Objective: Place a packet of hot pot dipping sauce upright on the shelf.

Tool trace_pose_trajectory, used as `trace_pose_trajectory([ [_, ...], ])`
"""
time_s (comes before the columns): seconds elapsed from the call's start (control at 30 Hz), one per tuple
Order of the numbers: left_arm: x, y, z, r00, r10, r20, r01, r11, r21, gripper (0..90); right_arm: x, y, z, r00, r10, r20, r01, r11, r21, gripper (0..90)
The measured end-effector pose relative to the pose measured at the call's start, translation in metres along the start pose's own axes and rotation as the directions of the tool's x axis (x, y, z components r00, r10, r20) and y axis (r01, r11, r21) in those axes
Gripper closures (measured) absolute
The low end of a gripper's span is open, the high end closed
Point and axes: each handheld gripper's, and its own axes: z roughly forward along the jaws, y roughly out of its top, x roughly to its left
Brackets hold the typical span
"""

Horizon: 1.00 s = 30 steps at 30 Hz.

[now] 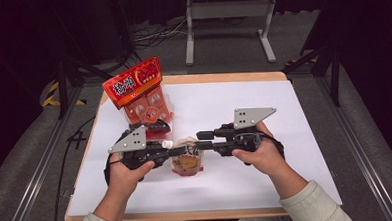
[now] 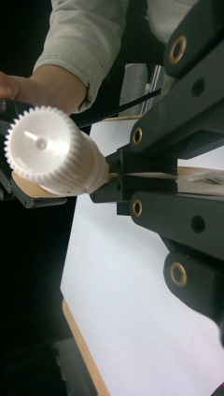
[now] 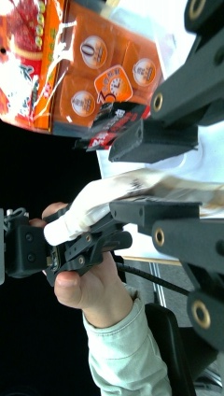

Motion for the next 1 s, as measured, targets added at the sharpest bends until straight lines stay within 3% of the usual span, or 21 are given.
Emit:
trace_pose_trajectory([
  [0.13, 0.003, 0.005, -0.008, 0.9998, 0.016, 0.008, -0.016, 0.9999, -0.001, 89.2, 0.000, -0.005, -0.012, 0.9996, 0.007, 0.026, -0.007, 1.000, -0.007, 66.4],
  [0.37, 0.011, 0.015, -0.022, 0.9990, 0.038, -0.022, -0.038, 0.9992, -0.015, 89.2, -0.004, -0.018, -0.034, 0.9971, 0.035, 0.067, -0.035, 0.999, -0.011, 67.3],
  [0.5, 0.014, 0.018, -0.029, 0.9987, 0.036, -0.036, -0.037, 0.9990, -0.024, 89.2, -0.005, -0.026, -0.046, 0.9926, 0.033, 0.117, -0.033, 0.999, 0.003, 64.5],
  [0.6, 0.018, 0.021, -0.033, 0.9967, 0.058, -0.056, -0.057, 0.9982, 0.019, 89.2, -0.004, -0.031, -0.053, 0.9829, 0.008, 0.184, -0.016, 0.999, 0.041, 63.9],
  [0.73, 0.024, 0.020, -0.037, 0.9952, 0.059, -0.078, -0.059, 0.9982, -0.001, 89.2, -0.001, -0.038, -0.060, 0.9789, 0.014, 0.204, -0.026, 0.998, 0.057, 63.9],
  [0.83, 0.026, 0.020, -0.040, 0.9925, 0.064, -0.104, -0.064, 0.9979, 0.010, 89.2, 0.001, -0.039, -0.063, 0.9772, 0.010, 0.212, -0.025, 0.997, 0.068, 63.8],
  [1.0, 0.030, 0.020, -0.047, 0.9894, 0.046, -0.138, -0.049, 0.9986, -0.019, 89.2, 0.000, -0.047, -0.073, 0.9733, 0.033, 0.227, -0.050, 0.996, 0.073, 63.7],
])
